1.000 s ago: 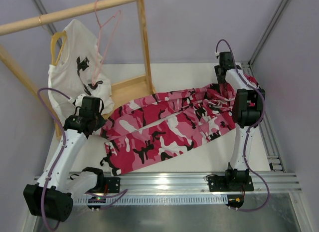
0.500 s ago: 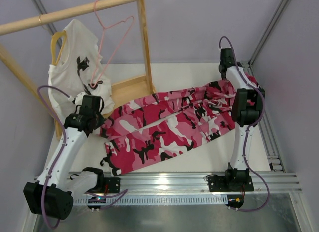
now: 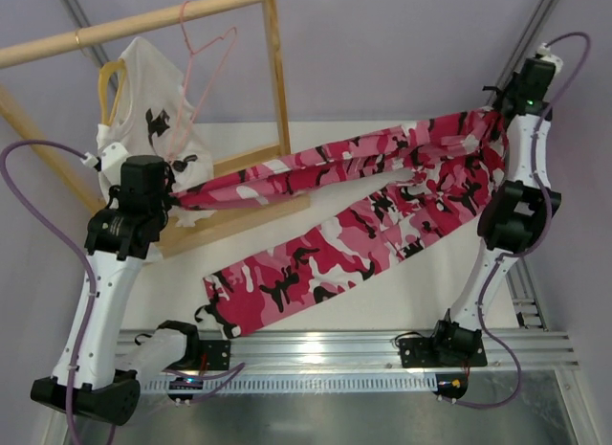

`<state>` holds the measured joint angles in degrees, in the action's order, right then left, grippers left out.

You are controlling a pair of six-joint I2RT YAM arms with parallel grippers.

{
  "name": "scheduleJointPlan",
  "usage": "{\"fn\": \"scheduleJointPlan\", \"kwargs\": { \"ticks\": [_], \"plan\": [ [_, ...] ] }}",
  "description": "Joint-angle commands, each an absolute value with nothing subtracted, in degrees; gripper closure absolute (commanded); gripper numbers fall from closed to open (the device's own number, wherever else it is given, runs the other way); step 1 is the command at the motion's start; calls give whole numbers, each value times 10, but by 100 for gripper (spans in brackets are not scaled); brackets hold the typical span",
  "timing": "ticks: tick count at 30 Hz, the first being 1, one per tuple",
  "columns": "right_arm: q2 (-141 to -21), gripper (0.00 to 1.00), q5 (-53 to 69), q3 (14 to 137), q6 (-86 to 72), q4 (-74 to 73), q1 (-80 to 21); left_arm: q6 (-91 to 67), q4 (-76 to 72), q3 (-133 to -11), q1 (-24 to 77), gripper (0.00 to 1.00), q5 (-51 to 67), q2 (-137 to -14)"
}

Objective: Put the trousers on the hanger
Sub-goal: Fold the trousers

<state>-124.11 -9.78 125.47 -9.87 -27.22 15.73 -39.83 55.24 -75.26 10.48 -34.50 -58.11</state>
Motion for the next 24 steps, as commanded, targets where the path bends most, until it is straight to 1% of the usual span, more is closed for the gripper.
{"fn": "scheduleJointPlan", "kwargs": {
  "ticks": [1, 2, 3, 7, 10, 13, 16, 17, 19, 23, 24],
  "plan": [
    [-1213, 96, 43, 1266, -242, -213, 221, -386, 583, -771, 100, 100, -411, -557],
    [-1218, 96, 59, 1266, -256, -211, 240, -387, 589, -771, 100, 100, -417, -553],
    [-1229, 96, 91, 1268, -272, -208, 246, -386, 597, -770, 100, 100, -435, -543],
    [-1249, 96, 147, 1261, -294, -189, 262, -379, 601, -759, 97, 100, -455, -526],
    [-1250, 96, 190, 1233, -304, -142, 265, -383, 608, -751, 96, 100, -442, -520],
    [-1252, 96, 205, 1217, -308, -126, 271, -395, 606, -737, 96, 100, -417, -499],
    [-1258, 96, 216, 1216, -310, -119, 277, -416, 579, -686, 96, 99, -347, -466],
    [-1259, 96, 224, 1216, -312, -115, 279, -422, 557, -652, 96, 99, -290, -443],
    [-1258, 96, 235, 1205, -317, -100, 286, -442, 535, -616, 97, 100, -247, -419],
    [-1249, 96, 255, 1172, -329, -77, 299, -496, 494, -520, 96, 99, -157, -374],
    [-1241, 96, 257, 1153, -329, -76, 301, -505, 482, -486, 96, 99, -108, -363]
  ]
}}
